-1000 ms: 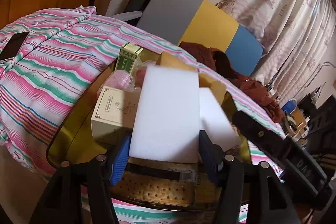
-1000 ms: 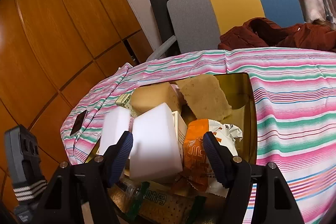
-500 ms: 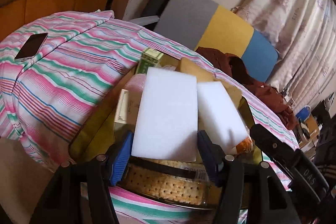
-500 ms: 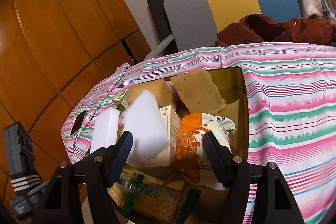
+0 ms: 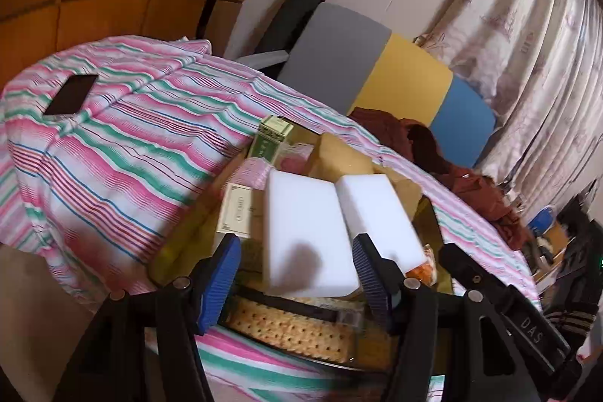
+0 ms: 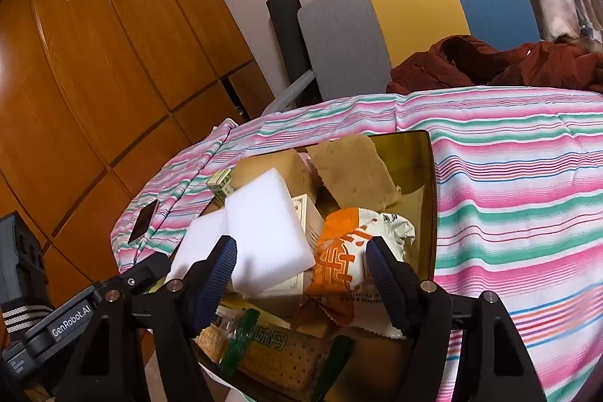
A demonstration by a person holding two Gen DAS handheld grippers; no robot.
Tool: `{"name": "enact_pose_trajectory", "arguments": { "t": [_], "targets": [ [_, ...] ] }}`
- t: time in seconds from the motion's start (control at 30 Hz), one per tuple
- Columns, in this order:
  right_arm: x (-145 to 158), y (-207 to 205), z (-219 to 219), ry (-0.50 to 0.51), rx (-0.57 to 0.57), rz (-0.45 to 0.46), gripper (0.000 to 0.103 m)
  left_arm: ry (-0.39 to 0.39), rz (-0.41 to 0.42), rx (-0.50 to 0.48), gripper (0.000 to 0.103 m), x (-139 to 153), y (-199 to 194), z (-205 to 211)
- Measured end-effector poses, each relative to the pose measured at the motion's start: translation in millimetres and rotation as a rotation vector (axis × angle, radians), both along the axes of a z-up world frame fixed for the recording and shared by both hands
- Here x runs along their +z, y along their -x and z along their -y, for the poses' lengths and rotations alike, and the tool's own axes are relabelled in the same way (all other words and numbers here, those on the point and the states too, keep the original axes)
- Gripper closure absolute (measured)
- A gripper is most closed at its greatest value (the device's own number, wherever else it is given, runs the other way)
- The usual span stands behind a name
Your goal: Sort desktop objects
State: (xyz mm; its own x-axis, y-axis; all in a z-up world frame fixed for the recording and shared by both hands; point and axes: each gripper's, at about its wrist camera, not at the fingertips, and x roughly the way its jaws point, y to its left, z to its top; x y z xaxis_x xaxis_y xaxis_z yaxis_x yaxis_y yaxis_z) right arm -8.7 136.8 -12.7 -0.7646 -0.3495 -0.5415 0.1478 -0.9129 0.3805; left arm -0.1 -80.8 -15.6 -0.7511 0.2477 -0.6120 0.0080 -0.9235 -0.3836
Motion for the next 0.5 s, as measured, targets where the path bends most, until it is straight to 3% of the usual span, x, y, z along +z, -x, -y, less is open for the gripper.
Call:
{"name": "enact_pose_trajectory", "arguments": {
  "t": [0.2, 0.33, 0.5],
  "targets": [
    [9.2, -6.7, 3.7, -0.055, 0.004, 0.001, 0.022, 0.075, 0.008, 0.025, 0.041, 10.0, -11.9, -6.4],
    [20.1, -16.2, 9.3, -0.102, 0.015, -0.006, 0.0, 0.118, 0.008, 0.056, 0.04, 20.6, -23.2, -4.9],
    [33.4, -33.0, 20.0, -0.179, 0.029, -0.039, 0.0, 0.135, -0.003, 0.1, 0.038, 31.3, -40.3, 3.1]
  ]
}}
